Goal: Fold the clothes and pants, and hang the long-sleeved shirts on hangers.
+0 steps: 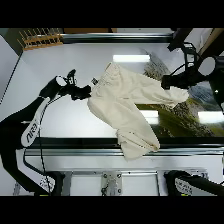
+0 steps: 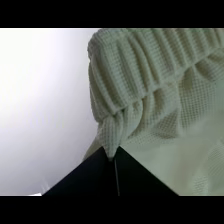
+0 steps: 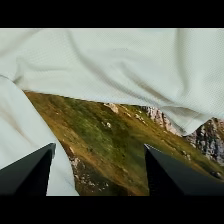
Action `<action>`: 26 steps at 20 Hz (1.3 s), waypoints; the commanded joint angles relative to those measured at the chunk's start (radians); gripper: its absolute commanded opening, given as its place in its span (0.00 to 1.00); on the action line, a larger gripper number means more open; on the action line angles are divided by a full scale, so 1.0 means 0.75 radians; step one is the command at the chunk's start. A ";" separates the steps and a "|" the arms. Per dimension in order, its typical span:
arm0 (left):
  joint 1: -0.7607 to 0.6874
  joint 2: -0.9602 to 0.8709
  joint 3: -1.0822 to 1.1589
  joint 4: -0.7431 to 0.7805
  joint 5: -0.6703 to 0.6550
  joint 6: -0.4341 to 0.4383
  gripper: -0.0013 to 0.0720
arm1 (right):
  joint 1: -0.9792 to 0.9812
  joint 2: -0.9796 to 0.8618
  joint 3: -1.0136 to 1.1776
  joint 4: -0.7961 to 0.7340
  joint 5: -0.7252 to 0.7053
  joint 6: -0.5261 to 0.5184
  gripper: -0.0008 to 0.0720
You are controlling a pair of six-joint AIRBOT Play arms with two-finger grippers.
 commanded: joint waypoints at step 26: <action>0.552 1.696 -1.136 0.281 -0.111 -0.071 0.04 | 0.211 0.168 -0.758 0.064 -0.158 -0.039 0.03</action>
